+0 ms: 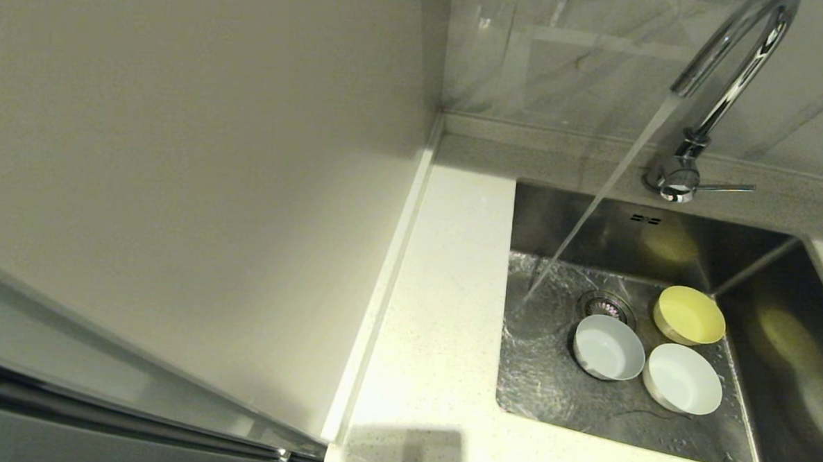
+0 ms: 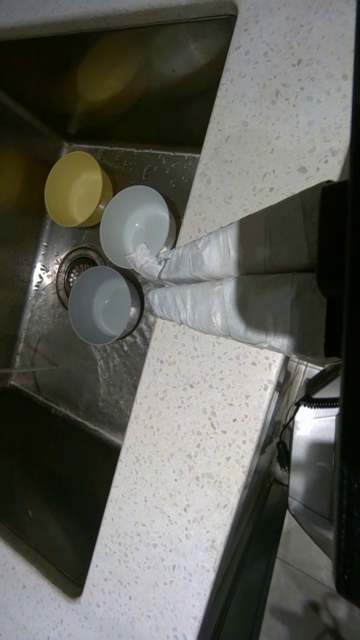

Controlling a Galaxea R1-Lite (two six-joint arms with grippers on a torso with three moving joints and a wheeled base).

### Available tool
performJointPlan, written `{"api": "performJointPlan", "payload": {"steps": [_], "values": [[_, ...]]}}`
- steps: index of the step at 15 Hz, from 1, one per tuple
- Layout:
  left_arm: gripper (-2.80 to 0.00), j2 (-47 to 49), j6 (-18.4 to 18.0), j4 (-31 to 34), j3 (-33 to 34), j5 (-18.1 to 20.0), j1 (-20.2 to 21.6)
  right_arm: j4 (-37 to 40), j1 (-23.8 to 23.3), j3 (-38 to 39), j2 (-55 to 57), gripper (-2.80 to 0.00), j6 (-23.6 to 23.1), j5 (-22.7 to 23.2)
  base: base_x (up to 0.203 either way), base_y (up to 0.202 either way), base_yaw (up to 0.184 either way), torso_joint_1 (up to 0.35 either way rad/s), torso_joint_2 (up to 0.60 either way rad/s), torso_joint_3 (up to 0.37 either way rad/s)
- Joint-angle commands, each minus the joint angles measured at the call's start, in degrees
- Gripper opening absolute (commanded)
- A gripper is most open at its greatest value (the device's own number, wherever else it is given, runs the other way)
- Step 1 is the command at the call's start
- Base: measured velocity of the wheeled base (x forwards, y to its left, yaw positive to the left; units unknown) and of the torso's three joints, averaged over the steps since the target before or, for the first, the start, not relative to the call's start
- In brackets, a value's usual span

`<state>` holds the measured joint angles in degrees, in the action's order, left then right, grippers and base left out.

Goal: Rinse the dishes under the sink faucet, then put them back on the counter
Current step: Wait for the water to rinse the bowl

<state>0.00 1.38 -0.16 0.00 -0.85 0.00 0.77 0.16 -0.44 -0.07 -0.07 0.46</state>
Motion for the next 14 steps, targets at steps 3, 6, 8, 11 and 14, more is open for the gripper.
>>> {"api": "performJointPlan", "payload": {"steps": [3, 6, 8, 11, 14], "values": [[-2.80, -0.2, 0.0, 0.0, 0.0, 0.0, 0.0, 0.0, 0.0, 0.0, 0.1, -2.80, 0.0, 0.1, 0.000, 0.000, 0.000, 0.000, 0.00, 0.000], [-2.80, -0.2, 0.0, 0.0, 0.0, 0.0, 0.0, 0.0, 0.0, 0.0, 0.1, -2.80, 0.0, 0.1, 0.000, 0.000, 0.000, 0.000, 0.00, 0.000], [-2.80, -0.2, 0.0, 0.0, 0.0, 0.0, 0.0, 0.0, 0.0, 0.0, 0.1, -2.80, 0.0, 0.0, 0.000, 0.000, 0.000, 0.000, 0.00, 0.000], [-2.80, -0.2, 0.0, 0.0, 0.0, -0.1, 0.0, 0.0, 0.0, 0.0, 0.1, -2.80, 0.0, 0.1, 0.000, 0.000, 0.000, 0.000, 0.00, 0.000], [-2.80, -0.2, 0.0, 0.0, 0.0, 0.0, 0.0, 0.0, 0.0, 0.0, 0.1, -2.80, 0.0, 0.0, 0.000, 0.000, 0.000, 0.000, 0.00, 0.000]]}}
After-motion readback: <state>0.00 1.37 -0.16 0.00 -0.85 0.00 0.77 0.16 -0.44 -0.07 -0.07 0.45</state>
